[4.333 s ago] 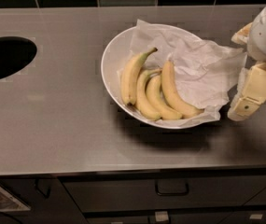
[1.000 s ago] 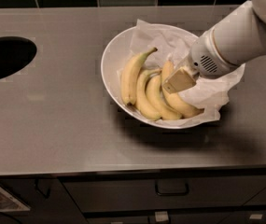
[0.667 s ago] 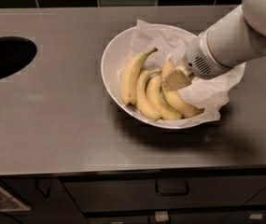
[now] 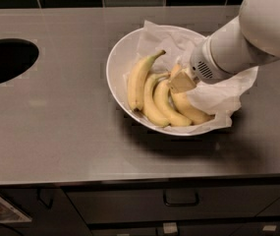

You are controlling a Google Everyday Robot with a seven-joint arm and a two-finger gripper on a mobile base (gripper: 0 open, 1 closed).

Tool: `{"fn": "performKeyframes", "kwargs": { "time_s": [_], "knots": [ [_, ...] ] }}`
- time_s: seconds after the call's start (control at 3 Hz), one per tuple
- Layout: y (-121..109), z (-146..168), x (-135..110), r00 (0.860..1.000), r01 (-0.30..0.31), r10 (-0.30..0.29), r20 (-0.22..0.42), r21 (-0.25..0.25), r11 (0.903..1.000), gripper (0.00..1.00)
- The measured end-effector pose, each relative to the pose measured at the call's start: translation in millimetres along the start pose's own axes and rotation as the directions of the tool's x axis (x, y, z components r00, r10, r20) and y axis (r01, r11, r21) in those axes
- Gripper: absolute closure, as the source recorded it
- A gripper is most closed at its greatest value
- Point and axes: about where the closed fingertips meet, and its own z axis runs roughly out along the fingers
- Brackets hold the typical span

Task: Pick banana from white bowl

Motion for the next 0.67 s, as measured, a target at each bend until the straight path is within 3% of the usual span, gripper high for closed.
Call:
{"fn": "performKeyframes", "kwargs": {
  "time_s": [0.67],
  "knots": [
    [-9, 24, -3, 0.998, -0.032, 0.034, -0.044, 0.028, 0.9991, 0.49]
  ]
}}
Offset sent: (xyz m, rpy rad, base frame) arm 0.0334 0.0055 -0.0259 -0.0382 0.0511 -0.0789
